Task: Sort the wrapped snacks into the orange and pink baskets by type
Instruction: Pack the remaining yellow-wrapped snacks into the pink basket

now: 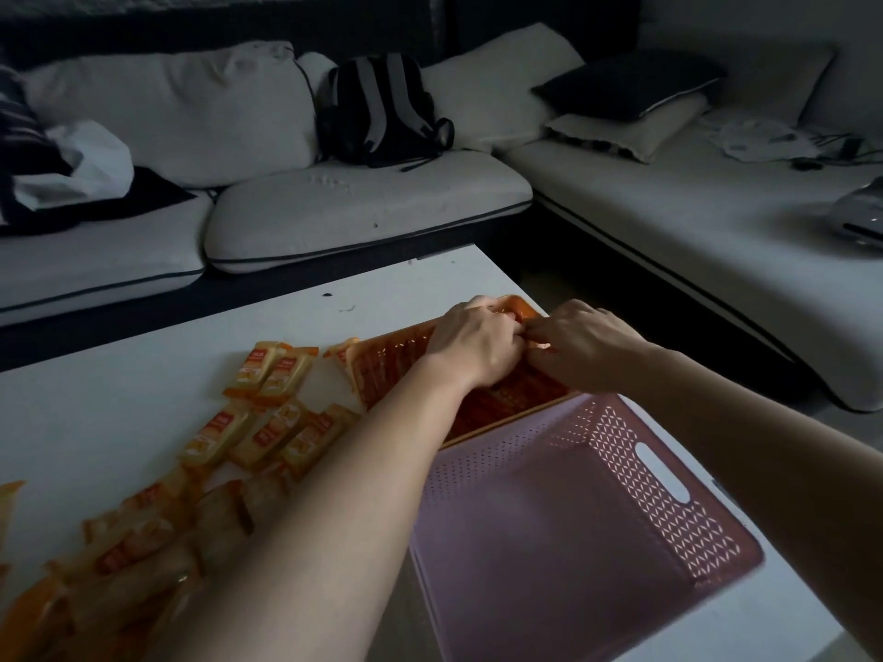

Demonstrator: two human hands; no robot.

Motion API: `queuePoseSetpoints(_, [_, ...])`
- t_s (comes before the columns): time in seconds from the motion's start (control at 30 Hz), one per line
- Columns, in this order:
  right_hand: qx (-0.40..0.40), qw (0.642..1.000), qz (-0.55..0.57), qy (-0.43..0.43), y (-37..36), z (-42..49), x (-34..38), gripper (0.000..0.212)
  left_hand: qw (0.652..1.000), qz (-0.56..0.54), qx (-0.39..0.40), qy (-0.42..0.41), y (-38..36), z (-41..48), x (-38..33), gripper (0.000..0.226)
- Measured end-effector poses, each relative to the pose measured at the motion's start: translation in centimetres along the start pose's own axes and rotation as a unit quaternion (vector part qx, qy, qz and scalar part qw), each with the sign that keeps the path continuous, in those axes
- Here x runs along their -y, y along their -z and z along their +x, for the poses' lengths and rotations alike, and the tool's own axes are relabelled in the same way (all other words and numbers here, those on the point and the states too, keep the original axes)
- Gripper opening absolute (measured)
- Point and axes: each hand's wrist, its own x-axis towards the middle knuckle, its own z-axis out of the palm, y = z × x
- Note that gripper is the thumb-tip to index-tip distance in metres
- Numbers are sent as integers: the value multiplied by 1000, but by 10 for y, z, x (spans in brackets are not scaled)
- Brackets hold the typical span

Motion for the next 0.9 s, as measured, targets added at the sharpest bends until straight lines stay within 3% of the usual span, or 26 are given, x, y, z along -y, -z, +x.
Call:
queuePoseSetpoints(0.1, [58, 998, 36, -4, 6, 2, 1, 28, 1000, 4, 31, 1, 1, 0, 3, 48])
queuePoseSetpoints(0.2, [75, 997, -3, -16, 10, -4, 12, 37, 998, -50, 46, -6, 8, -11, 1, 46])
queuePoseSetpoints(0.33, [-27, 999, -26, -37, 19, -18, 40, 43, 990, -121, -66, 21, 37, -52, 15, 38])
queuePoseSetpoints(0.4, [-83, 996, -2, -34, 29, -28, 72, 42, 993, -85, -78, 38, 57, -88, 31, 31])
queuePoseSetpoints(0.5, [-96, 994, 54, -2, 34, -45, 126, 34, 991, -72, -79, 84, 79, -159, 62, 24])
queuePoseSetpoints(0.63, [-33, 980, 195, 36, 27, -81, 207, 17, 977, -48, -53, 200, 94, -269, 111, 24])
queuePoseSetpoints(0.73, [9, 977, 205, 55, 5, -108, 262, 15, 958, -39, -51, 281, 97, -358, 138, 21])
queuePoseSetpoints(0.83, [70, 973, 211, 61, -22, -122, 292, 27, 949, -49, -54, 308, 83, -416, 150, 25])
queuePoseSetpoints(0.9, [111, 974, 179, 80, -36, -130, 305, 55, 949, -75, -9, 308, 72, -436, 151, 39])
